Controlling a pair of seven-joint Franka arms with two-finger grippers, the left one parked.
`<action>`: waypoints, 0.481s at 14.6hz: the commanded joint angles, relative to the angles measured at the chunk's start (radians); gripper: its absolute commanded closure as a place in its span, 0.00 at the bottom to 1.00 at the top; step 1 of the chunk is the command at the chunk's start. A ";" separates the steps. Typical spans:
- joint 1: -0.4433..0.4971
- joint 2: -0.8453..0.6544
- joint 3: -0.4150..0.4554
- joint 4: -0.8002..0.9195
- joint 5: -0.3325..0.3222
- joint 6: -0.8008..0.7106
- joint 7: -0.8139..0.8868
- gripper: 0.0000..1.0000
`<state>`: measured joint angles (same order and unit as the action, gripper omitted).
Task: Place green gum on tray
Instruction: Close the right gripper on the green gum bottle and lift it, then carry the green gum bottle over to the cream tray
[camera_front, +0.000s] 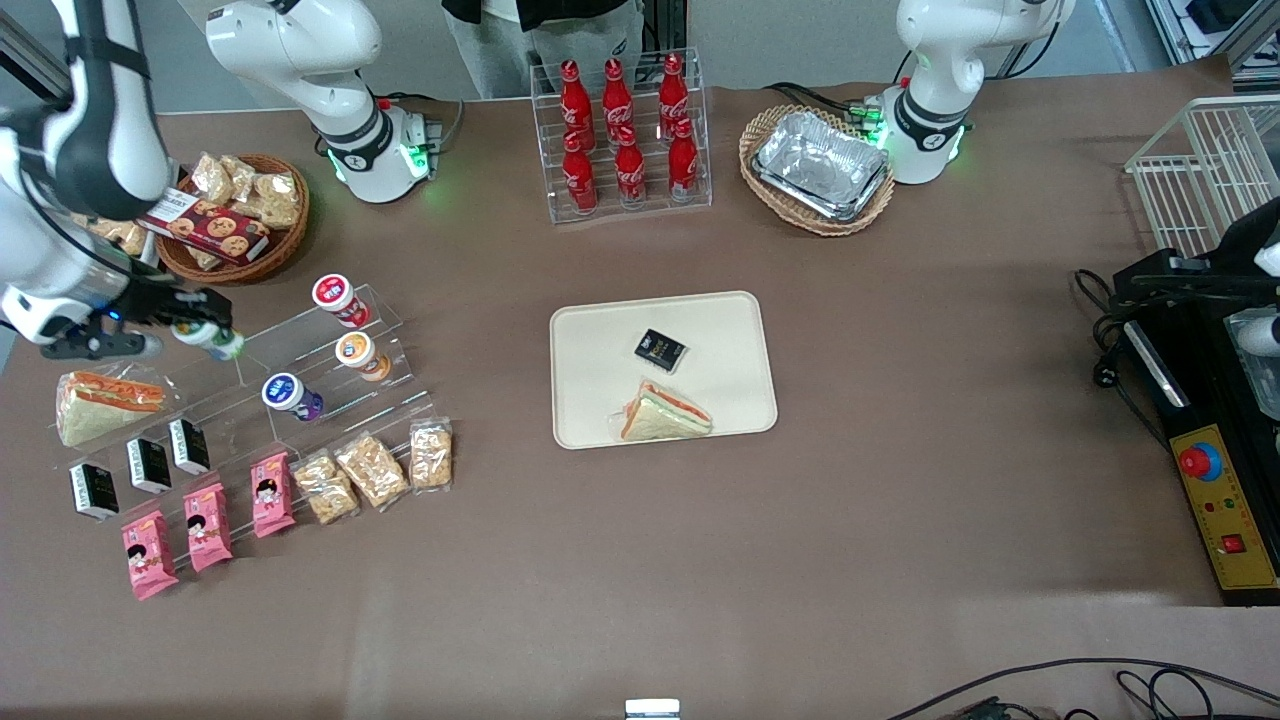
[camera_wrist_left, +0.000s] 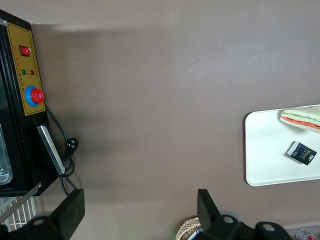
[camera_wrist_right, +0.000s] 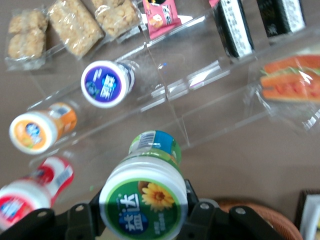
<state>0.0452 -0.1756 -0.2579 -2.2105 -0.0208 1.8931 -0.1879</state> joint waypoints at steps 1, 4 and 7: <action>0.004 -0.074 0.002 0.107 0.005 -0.205 0.011 0.72; 0.004 -0.136 0.072 0.132 0.041 -0.275 0.076 0.72; 0.007 -0.133 0.251 0.208 0.090 -0.339 0.262 0.72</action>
<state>0.0465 -0.3150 -0.1428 -2.0765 0.0260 1.6128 -0.0698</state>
